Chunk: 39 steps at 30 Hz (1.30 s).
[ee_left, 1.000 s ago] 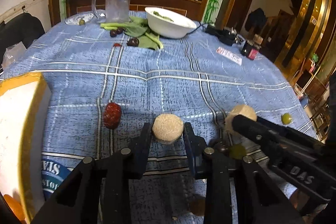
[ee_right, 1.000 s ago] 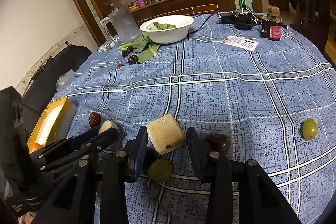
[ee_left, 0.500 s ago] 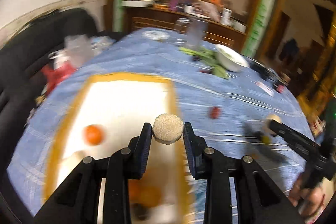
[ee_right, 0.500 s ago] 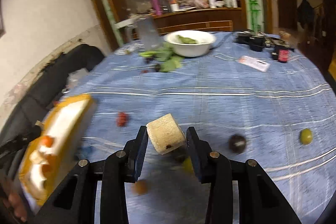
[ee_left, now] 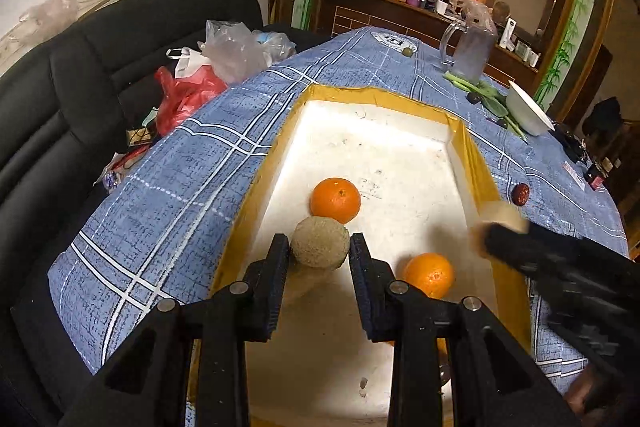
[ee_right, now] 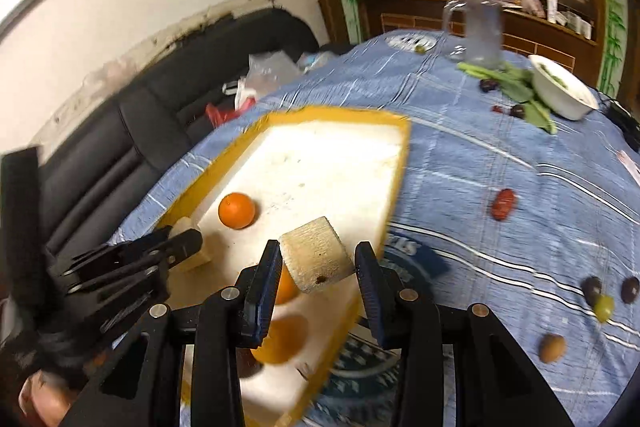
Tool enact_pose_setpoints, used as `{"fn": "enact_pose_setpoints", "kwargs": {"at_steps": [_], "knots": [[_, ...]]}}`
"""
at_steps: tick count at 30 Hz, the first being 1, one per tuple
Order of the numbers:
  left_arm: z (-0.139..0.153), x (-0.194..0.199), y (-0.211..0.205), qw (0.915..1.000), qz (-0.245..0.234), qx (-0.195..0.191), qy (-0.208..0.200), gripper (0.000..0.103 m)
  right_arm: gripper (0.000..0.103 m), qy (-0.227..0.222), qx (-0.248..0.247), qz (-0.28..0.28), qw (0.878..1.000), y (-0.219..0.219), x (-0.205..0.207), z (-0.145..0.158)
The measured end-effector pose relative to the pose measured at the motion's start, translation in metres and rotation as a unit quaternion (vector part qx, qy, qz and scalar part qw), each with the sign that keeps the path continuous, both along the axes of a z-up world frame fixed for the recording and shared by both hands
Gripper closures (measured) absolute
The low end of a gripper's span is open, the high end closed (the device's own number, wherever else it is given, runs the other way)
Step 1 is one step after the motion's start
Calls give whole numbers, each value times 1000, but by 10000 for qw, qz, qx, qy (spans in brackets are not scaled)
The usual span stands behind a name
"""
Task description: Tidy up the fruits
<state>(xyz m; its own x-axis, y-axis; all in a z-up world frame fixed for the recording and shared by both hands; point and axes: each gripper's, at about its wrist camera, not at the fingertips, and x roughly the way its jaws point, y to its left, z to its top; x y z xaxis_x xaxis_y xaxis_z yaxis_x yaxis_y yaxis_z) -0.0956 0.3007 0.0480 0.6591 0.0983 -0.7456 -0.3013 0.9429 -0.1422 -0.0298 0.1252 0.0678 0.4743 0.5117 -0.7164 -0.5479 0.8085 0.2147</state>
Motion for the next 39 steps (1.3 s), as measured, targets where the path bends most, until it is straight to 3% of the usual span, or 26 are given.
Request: {"fn": "enact_pose_setpoints", "kwargs": {"at_steps": [4, 10, 14, 19, 23, 29, 32, 39], "knots": [[2, -3, -2, 9999, -84, -127, -48, 72, 61, 49, -344, 40, 9994, 26, 12, -15], [9, -8, -9, 9997, -169, -173, -86, 56, 61, -67, -361, -53, 9993, 21, 10, -9], [19, -14, -20, 9993, -274, -169, -184, 47, 60, -279, -256, -303, 9988, -12, -8, 6], [33, -21, -42, 9970, -601, -266, -400, 38, 46, -512, -93, -927, 9943, -65, -38, 17], [38, -17, -75, 9928, -1022, -423, -451, 38, 46, -505, -75, -1526, 9870, -112, -61, 16], [40, -17, -148, 9798, -1867, -582, -411, 38, 44, -465, 78, -2365, 9705, -181, -88, 13], [39, -20, -174, 9743, -2163, -536, -333, 38, 44, -420, 134, -2552, 9659, -200, -95, 13], [42, -25, -189, 9741, -2196, -430, -327, 35, 44, -462, 268, -2589, 9644, -212, -107, 13]]}}
